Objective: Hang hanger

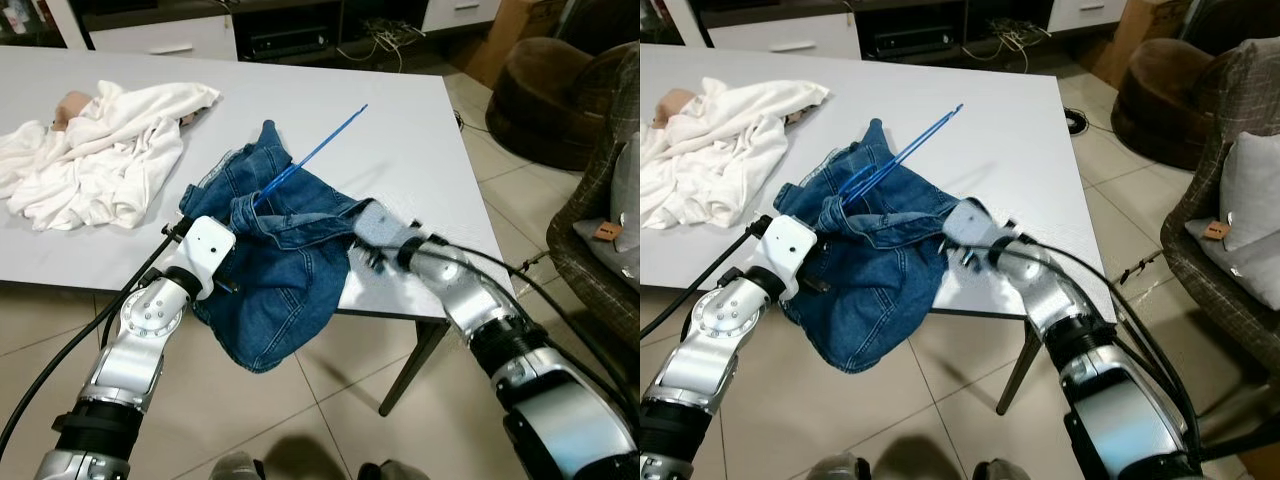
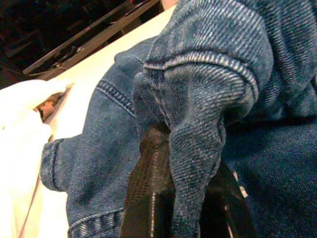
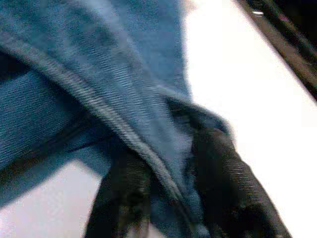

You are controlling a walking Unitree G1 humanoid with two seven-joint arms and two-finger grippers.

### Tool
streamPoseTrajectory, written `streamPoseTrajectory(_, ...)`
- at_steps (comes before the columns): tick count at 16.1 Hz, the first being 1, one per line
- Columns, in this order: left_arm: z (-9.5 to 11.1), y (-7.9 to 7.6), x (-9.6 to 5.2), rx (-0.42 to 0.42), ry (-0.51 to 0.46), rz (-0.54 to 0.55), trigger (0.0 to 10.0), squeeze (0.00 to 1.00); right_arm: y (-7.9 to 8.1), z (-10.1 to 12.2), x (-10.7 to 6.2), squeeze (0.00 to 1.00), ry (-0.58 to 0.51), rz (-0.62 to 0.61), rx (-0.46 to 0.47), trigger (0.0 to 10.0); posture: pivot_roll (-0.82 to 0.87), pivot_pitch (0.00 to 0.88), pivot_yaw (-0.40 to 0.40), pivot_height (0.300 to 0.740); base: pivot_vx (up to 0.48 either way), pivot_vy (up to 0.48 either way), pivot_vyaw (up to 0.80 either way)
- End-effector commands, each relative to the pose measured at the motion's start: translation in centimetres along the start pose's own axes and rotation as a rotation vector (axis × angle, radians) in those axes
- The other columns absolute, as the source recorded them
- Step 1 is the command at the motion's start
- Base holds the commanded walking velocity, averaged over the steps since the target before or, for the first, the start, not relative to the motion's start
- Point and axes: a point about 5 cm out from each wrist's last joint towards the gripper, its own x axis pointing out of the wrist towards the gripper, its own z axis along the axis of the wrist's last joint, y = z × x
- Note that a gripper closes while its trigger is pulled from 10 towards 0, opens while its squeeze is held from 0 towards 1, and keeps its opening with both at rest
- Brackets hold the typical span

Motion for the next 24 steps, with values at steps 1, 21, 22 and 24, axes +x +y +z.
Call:
streamPoseTrajectory(1, 0.4, -0.1, 0.2, 0.004, -0.019, -0.004, 10.0, 0.00, -1.0, 0.5, 0.1, 0.00, -0.026, -0.065, 0.031, 0.0, -0.02, 0.045, -0.031, 0.740, 0.000, 0.000, 0.00)
streamPoseTrajectory(21, 1.5, -1.7, -4.7, -0.639, 0.099, -0.553, 10.0, 0.00, -6.6, 5.8, -1.8, 0.00, -0.437, -0.468, -0.322, 0.0, 0.00, 0.050, -0.016, 0.740, 0.000, 0.000, 0.00)
streamPoseTrajectory(22, 1.2, -2.0, -4.9, -0.642, 0.129, -0.572, 10.0, 0.00, -7.0, 6.3, -2.2, 0.00, -0.475, -0.507, -0.349, 0.0, 0.00, 0.050, -0.014, 0.740, 0.000, 0.000, 0.00)
streamPoseTrajectory(24, 1.0, -2.3, -5.1, -0.648, 0.178, -0.585, 10.0, 0.00, -7.6, 6.8, -3.0, 0.00, -0.540, -0.573, -0.387, 0.0, -0.01, 0.048, -0.012, 0.740, 0.000, 0.000, 0.00)
